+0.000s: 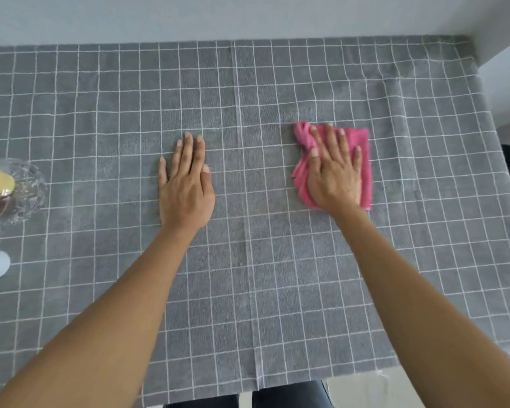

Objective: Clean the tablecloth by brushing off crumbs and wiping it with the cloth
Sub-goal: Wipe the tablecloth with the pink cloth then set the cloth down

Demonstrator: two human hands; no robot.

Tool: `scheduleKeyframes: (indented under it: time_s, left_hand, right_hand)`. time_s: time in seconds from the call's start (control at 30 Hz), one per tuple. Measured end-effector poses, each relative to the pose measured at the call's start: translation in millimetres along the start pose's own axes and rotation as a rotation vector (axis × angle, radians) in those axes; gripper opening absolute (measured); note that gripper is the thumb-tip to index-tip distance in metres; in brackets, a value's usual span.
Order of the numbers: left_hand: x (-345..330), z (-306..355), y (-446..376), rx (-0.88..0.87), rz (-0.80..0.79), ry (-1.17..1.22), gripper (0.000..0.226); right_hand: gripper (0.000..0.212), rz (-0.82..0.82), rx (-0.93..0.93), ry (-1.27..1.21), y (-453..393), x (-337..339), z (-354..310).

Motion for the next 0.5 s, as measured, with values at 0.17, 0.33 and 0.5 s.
scheduleKeyframes:
  time_s: [0.17,0.33,0.5]
  left_hand:
    - [0,1,-1,0.007,0.001,0.006,0.052]
    - [1,1,-2,0.004,-0.022,0.004,0.051]
    - [6,-14,4,-0.023,-0.092,0.053,0.051]
  right_hand:
    - [0.05,0.045,-0.207,-0.05,-1,11,38]
    - [0.05,0.023,-0.231,-0.111,3,9,19]
    - [0.05,-0.023,-0.076,-0.105,28,-6,-28]
Point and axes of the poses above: each hand's wrist, its own y-axis away from the middle knuckle, its own x-axis out of the back of the hand, z = x × y, the point moved 3 cm from there along -y, towards the middle knuckle
